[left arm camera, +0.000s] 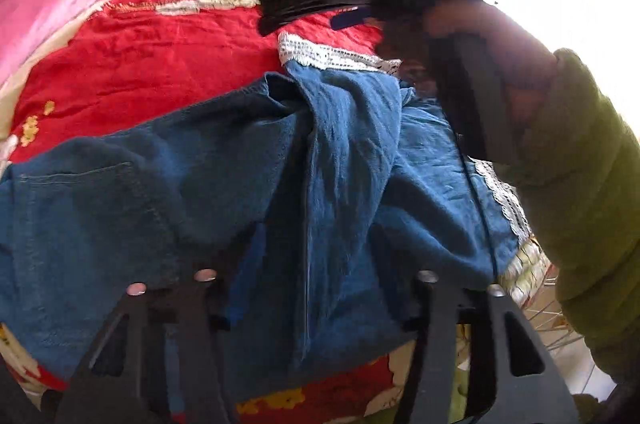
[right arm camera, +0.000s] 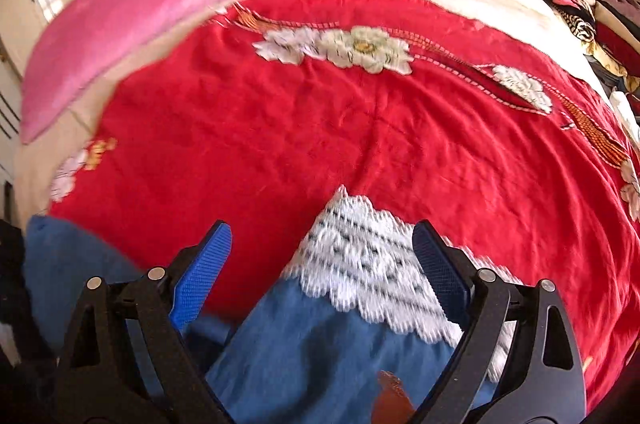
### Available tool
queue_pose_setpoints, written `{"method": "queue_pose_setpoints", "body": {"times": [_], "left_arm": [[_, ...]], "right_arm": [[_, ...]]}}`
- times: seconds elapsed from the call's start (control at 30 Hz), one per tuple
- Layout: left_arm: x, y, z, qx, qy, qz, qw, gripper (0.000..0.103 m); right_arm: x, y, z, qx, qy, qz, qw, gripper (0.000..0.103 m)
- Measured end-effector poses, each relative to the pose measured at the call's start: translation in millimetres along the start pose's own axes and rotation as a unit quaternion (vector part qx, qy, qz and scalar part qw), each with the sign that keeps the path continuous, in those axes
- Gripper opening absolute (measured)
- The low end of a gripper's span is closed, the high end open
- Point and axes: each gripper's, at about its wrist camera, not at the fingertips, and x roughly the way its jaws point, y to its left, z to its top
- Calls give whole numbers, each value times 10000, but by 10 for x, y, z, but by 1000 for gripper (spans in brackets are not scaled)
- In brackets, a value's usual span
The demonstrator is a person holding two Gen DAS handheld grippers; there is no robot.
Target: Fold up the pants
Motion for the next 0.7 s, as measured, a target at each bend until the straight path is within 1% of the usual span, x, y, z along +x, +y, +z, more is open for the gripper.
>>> {"method": "queue_pose_setpoints", "body": {"times": [0.03,0.1,0.13,0.17,0.2,0.23,0.27,0.3,0.33,0.37,0.43,0.5,0.57,0.63,0.67,0.7], "left_arm": [[41,16,6,-35,21,4,10000,45],[106,22,7,-24,82,-31,10000,29],[139,8,-4,36,124,-28,9999,13],[168,-16,-20,113,163,-33,9998,4],[195,-40,-30,161,187,-38,9997,4],[211,-58,-46,209,197,-14,9996,4],[221,-77,-51,253,190,11,9995,4],[222,-93,-62,309,180,26,9994,4],[217,-96,-67,325,171,17,9993,4],[213,-102,-70,340,165,5,9993,4],[200,-102,-73,369,155,-17,9992,4],[176,-102,-75,389,135,-38,9991,4],[144,-105,-88,404,107,-59,9991,4],[121,-102,-86,419,44,-58,9991,6],[101,-101,-83,413,1,-68,9991,12],[76,-95,-83,400,-24,-68,9992,17]], "right_arm": [[72,13,23,-10,41,-98,9999,86],[217,31,61,-50,139,-246,9996,86],[274,33,74,-48,186,-299,9994,86],[336,40,78,-53,231,-297,9993,86],[376,37,79,-72,264,-273,9993,82],[419,32,77,-84,291,-285,9991,69],[455,1,63,-18,324,-320,9990,62],[470,-32,52,69,345,-298,9989,52],[458,-86,37,187,299,-238,9991,38],[438,-121,31,230,253,-219,9992,30],[352,-212,7,285,160,-96,9994,10],[177,-319,-42,381,-15,-18,9993,6],[15,-399,-72,449,-204,-31,9988,6],[-270,-546,-182,624,-449,7,9970,6],[-355,-595,-217,676,-516,23,9964,6],[-530,-682,-310,772,-634,19,9950,6]]}}
